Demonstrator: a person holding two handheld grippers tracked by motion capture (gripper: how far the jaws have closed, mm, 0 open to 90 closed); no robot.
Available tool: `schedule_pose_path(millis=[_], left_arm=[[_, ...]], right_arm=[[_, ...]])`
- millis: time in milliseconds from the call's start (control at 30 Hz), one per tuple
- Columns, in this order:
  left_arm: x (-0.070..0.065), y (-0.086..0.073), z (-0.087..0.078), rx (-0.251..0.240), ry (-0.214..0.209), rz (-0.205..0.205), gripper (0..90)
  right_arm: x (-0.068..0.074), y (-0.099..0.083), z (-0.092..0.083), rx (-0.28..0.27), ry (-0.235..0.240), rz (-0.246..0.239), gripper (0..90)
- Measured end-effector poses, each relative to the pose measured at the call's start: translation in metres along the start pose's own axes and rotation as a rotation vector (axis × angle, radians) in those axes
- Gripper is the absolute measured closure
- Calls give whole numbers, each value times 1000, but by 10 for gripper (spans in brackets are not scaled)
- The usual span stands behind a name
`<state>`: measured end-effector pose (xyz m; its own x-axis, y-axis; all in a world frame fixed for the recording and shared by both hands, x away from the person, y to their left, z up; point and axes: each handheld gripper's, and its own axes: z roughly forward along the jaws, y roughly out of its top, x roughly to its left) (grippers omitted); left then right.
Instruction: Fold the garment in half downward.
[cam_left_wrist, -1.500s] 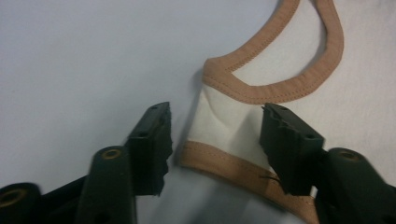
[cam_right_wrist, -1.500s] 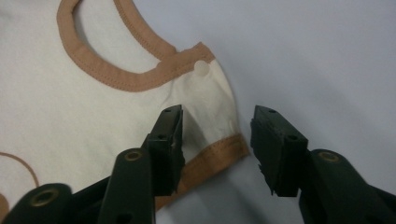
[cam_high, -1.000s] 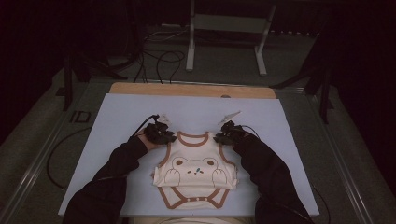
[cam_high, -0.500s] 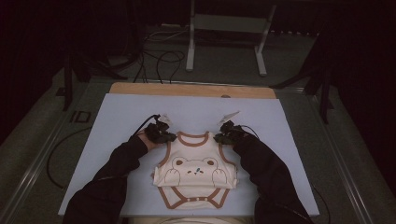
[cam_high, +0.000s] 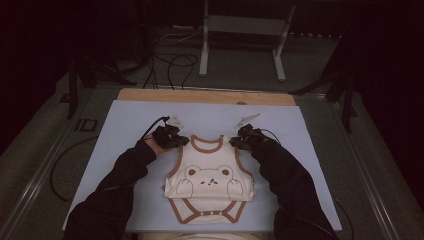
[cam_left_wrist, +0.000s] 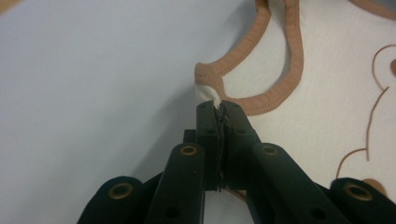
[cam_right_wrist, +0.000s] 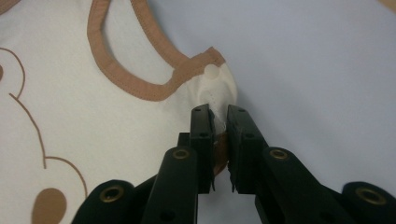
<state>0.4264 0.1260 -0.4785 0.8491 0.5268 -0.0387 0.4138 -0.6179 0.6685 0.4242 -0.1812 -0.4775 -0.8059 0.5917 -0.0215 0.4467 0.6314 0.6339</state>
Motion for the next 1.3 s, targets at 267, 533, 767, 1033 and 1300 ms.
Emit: schedule_pose_path(millis=[267,533,767,1033,1300], left_arm=[[0,10,-11,-9,5,24,877],[1,17,-21,-25,14,28,877],[2,26,-30,-44,25,38,877],[5,39,-46,-80,33,56,877],[5,52,-59,-106,49,76,877]], right_arm=[[-1,11,-10,-20,-13,-13,819],[-2,22,-17,-40,-34,-30,818],[-4,32,-24,-55,-51,-38,818],[-5,46,-35,-86,-70,-55,819],[-10,58,-43,-108,-92,-55,818]])
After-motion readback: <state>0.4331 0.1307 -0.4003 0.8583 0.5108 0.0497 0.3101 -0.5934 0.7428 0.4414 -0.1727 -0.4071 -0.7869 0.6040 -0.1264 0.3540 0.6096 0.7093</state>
